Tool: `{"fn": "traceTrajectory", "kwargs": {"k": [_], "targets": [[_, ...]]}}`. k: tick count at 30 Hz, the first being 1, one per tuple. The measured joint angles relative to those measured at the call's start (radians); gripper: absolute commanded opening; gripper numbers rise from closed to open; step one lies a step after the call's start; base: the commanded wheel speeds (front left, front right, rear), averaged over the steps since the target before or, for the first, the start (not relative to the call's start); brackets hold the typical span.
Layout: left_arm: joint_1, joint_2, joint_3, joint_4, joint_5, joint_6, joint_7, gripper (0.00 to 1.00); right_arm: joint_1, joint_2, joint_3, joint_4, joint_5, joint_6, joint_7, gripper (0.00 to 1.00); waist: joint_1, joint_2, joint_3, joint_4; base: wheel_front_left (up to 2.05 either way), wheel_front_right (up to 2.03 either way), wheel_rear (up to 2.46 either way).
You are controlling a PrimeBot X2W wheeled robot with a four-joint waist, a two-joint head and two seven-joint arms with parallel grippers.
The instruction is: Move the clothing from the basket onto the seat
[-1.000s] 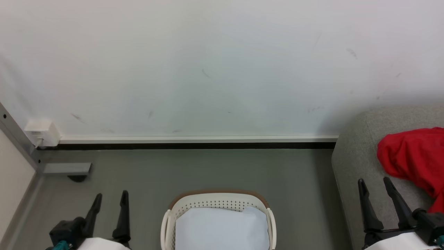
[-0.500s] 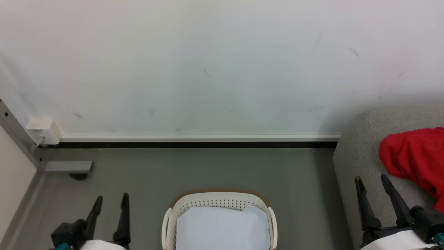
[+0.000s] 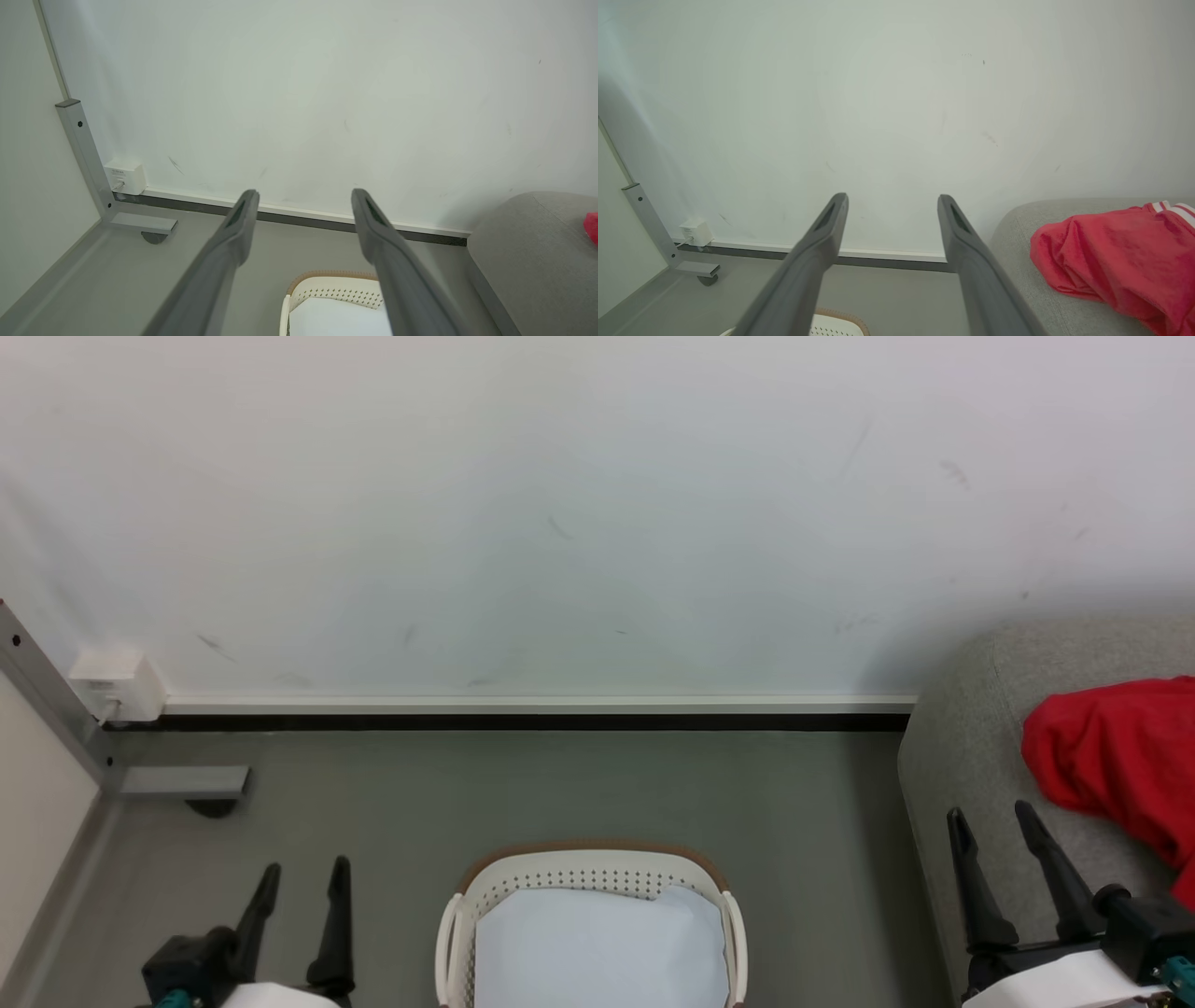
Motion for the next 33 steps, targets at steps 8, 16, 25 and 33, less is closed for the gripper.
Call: {"fn": "traceTrajectory", "kwargs": {"k": [8,16,25,33], "targets": [[0.024,-0.011,0.005,0.044,-0.045,0.001,0.028,0.00,0.037,0.014,-0.003,0.031,0.049,0.000,0.019,0.00,0.0000,0.0000,0.001,0.001,0.00,0.00,0.00],[0.024,-0.013,0.008,0.027,-0.203,0.001,0.064,0.00,0.037,0.026,-0.029,0.026,0.181,0.000,0.060,0.00,0.0000,0.0000,0.002,0.002,0.00,0.00,0.00],[0.024,-0.015,0.010,0.007,-0.352,0.000,0.101,0.00,0.037,0.032,-0.054,0.017,0.314,0.000,0.099,0.00,0.0000,0.0000,0.004,0.004,0.00,0.00,0.00],[0.023,-0.017,0.014,-0.008,-0.477,-0.002,0.132,0.00,0.037,0.040,-0.077,0.008,0.421,0.000,0.131,0.00,0.0000,0.0000,0.005,0.005,0.00,0.00,0.00]]}}
